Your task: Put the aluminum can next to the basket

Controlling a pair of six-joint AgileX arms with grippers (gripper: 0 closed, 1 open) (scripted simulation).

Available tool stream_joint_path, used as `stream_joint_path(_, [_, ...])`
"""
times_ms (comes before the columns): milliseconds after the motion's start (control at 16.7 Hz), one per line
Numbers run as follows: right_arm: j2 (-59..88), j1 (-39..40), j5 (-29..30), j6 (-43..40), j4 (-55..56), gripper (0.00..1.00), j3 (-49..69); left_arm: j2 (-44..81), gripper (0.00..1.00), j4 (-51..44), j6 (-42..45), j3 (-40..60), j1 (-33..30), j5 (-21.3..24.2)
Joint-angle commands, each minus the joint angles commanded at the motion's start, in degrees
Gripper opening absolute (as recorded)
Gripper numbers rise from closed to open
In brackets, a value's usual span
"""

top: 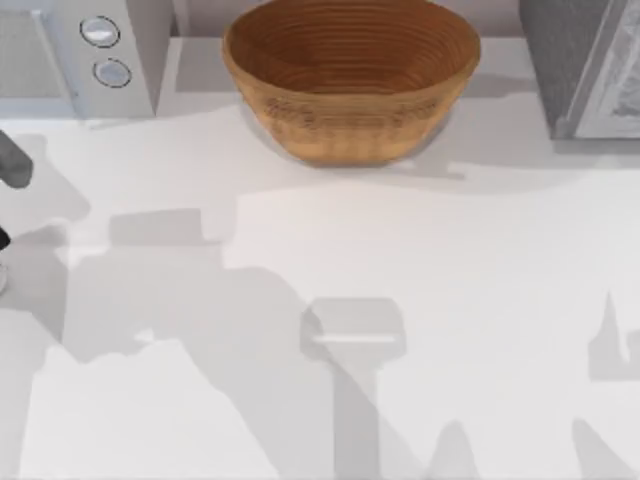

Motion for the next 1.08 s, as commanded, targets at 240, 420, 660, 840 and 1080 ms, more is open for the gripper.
stream_joint_path(240, [0.00, 0.00, 0.00, 0.00, 0.00, 1.00, 0.00, 0.00, 0.40, 0.00, 0.00, 0.00, 0.00, 0.00])
stream_joint_path(420, [0.00, 0.00, 0.00, 0.00, 0.00, 1.00, 0.00, 0.00, 0.17, 0.00, 0.00, 0.00, 0.00, 0.00])
stream_joint_path(660, [0.00, 0.00, 0.00, 0.00, 0.00, 1.00, 0.00, 0.00, 0.00, 0.00, 0.00, 0.00, 0.00, 0.00])
stream_joint_path(840, [0.00, 0.00, 0.00, 0.00, 0.00, 1.00, 0.00, 0.00, 0.00, 0.00, 0.00, 0.00, 0.00, 0.00])
stream_joint_path(1080, [0.00, 0.00, 0.00, 0.00, 0.00, 1.00, 0.00, -0.13, 0.00, 0.01, 0.05, 0.00, -0.14, 0.01])
